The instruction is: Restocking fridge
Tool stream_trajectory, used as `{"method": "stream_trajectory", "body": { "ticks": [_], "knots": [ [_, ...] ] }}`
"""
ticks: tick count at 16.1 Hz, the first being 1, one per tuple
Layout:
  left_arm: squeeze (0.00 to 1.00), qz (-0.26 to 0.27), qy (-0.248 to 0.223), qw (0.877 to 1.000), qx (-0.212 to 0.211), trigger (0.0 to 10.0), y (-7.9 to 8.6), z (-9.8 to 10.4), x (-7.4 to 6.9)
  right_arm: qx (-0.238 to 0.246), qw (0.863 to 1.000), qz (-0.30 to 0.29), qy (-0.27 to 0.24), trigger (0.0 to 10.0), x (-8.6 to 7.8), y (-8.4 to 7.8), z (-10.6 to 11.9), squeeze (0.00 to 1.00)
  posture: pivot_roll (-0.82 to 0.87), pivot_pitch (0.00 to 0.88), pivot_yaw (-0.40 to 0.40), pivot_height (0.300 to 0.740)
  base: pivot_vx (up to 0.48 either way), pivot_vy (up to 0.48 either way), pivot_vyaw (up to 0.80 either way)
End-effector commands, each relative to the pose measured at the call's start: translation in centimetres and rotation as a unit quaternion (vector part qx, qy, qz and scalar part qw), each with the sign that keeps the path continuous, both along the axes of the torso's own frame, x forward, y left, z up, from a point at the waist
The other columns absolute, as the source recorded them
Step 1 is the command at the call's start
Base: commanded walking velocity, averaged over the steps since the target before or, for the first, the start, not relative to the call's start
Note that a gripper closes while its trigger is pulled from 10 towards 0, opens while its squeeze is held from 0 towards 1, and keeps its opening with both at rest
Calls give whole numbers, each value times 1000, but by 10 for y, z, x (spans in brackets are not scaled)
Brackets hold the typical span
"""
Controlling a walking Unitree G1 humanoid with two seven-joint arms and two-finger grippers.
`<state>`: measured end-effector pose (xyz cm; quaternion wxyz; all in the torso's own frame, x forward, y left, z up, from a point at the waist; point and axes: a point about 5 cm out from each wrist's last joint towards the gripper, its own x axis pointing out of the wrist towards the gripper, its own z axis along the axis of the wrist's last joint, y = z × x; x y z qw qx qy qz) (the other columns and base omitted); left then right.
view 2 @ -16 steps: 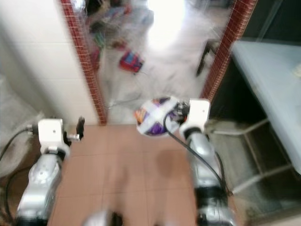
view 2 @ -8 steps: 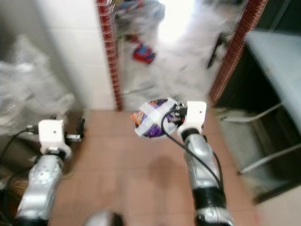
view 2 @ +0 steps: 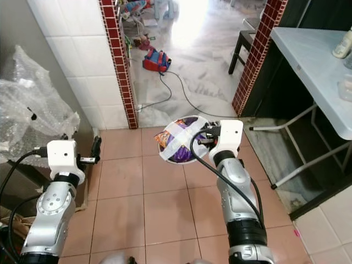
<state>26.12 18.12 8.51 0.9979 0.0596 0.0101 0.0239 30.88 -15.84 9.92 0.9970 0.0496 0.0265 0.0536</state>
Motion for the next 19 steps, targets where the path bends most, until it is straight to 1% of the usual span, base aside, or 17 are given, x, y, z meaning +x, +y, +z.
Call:
{"method": "stream_trajectory", "body": {
  "ticks": [1,4,8,12,13,14,15,16,17,19],
  "knots": [
    [0,-1,-2,1000,0,10000,0,2,2,3,1000,0,-17,10000,2,-1,8,0,36,0,-3,740,0,382,0],
    [0,3,-2,1000,1,10000,1,1,2,1,1000,-2,-18,10000,1,-2,7,0,37,0,-1,740,0,480,0],
    [0,17,2,1000,6,10000,2,1,4,-6,1000,7,-27,10000,1,3,10,0,36,0,-1,740,0,480,0],
    [0,22,2,1000,4,10000,2,0,5,-7,1000,6,-27,10000,1,2,10,0,36,0,-2,740,0,480,0],
    [0,21,-4,1000,5,10000,1,1,5,-8,1000,6,-27,10000,1,2,10,0,35,0,-2,740,0,0,0],
    [0,-1,-15,1000,-21,10000,-1,4,4,-10,1000,9,-27,10000,0,2,10,0,37,0,-1,740,0,0,0],
    [0,-4,-23,1000,-21,10000,-1,7,4,-13,999,12,-28,10000,-1,3,10,0,37,0,-1,740,0,0,-444],
    [0,1,-23,1000,-11,10000,-1,7,4,-12,999,12,-28,10000,-1,3,9,0,38,0,-1,740,0,0,-444],
    [0,3,-26,1000,-4,10000,0,7,4,-10,1000,11,-27,10000,-2,4,9,0,39,0,0,740,0,0,800],
    [0,9,-30,999,-2,10000,2,8,4,-9,1000,10,-27,10000,-1,5,9,0,41,0,1,740,0,0,688]
  ]
}}
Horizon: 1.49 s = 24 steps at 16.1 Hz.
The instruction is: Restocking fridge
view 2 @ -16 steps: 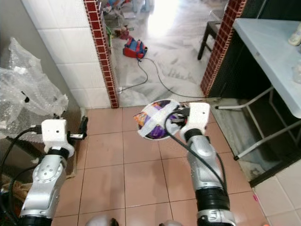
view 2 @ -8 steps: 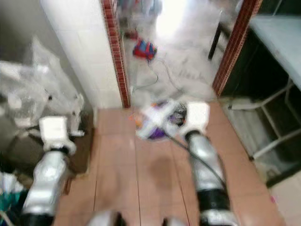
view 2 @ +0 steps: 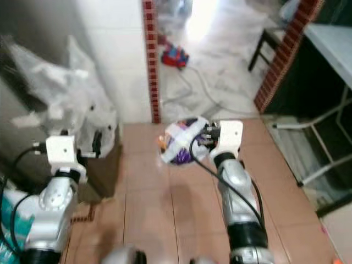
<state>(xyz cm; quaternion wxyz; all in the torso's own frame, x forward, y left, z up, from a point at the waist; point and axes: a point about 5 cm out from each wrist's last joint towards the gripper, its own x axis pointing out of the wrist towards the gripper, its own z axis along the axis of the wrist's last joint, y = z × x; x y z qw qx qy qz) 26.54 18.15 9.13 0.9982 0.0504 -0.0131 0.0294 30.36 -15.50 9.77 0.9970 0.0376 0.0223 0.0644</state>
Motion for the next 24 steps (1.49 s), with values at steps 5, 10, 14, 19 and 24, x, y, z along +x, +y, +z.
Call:
{"method": "stream_trajectory", "body": {
  "ticks": [5,10,14,19,24],
  "knots": [
    [0,16,-11,1000,9,10000,4,3,1,2,1000,0,-23,10000,5,1,11,0,42,0,0,740,0,0,715],
    [0,14,-11,1000,7,10000,3,3,1,-6,1000,4,-23,10000,6,2,11,0,40,0,-3,740,0,0,800],
    [0,12,-15,1000,7,10000,3,2,-1,1,1000,1,-20,10000,6,1,10,0,40,0,-5,740,146,0,200],
    [0,9,-13,1000,2,10000,1,1,-1,-3,1000,-6,-17,10000,4,-1,8,0,35,0,-7,740,344,0,0],
    [0,8,-15,1000,-3,10000,0,1,-1,-7,1000,-3,-19,10000,5,-1,9,0,36,0,-12,740,340,0,0]
  ]
}}
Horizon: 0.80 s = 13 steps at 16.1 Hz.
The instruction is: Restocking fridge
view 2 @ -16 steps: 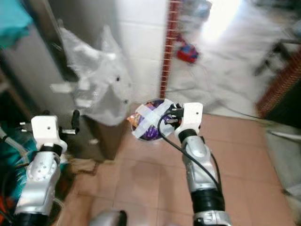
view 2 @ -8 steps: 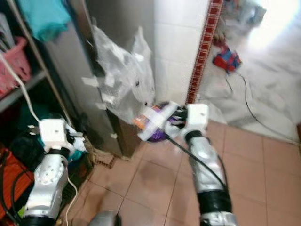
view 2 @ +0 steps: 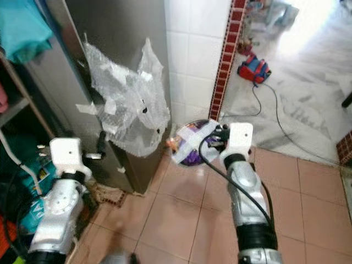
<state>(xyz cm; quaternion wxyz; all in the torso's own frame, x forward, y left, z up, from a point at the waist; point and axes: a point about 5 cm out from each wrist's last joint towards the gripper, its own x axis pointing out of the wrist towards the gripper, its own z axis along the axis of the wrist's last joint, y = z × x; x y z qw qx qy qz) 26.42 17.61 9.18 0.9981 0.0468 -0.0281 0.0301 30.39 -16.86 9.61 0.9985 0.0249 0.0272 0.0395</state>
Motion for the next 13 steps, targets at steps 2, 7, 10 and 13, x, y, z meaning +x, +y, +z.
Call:
{"method": "stream_trajectory", "body": {
  "ticks": [2,7,10,13],
  "knots": [
    [0,8,0,1000,-2,10000,5,1,0,6,999,23,-23,10000,5,14,11,0,35,0,-12,740,322,0,0],
    [0,19,7,1000,-11,10000,13,2,5,5,999,25,-21,10000,5,14,10,0,35,0,-15,740,0,0,0],
    [0,31,-7,999,-9,10000,31,14,19,4,999,27,-22,10000,6,14,11,0,33,0,-11,740,0,0,0],
    [0,20,-10,1000,-9,10000,34,21,28,3,999,21,-23,10000,4,12,12,0,28,31,0,740,0,0,0]
  ]
}}
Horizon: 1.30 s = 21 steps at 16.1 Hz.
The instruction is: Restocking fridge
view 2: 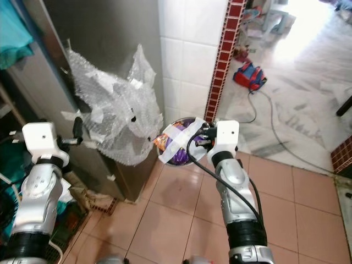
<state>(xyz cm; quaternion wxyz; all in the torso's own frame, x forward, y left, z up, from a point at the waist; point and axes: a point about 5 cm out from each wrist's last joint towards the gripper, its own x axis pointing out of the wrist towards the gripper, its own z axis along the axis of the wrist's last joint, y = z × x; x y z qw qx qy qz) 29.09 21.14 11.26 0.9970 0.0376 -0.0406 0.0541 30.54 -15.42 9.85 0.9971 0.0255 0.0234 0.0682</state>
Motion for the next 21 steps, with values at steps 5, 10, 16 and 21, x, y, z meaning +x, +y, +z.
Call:
{"method": "stream_trajectory", "body": {
  "ticks": [5,10,16,21],
  "knots": [
    [0,-63,11,996,-69,10000,-10,2,11,-2,1000,2,-14,10000,-9,4,9,0,27,76,10,740,0,0,0],
    [0,-52,4,996,-74,10000,-10,6,23,-6,1000,-3,-4,10000,-17,0,7,0,6,95,9,740,0,0,0],
    [0,-54,-7,996,-77,10000,-15,13,43,-18,1000,-9,5,10000,-26,-9,8,0,-33,119,-9,740,0,0,0],
    [0,-38,-23,997,-68,10000,-13,22,59,-28,999,-10,11,10000,-30,-16,10,0,-64,120,-26,740,0,0,0]
  ]
}}
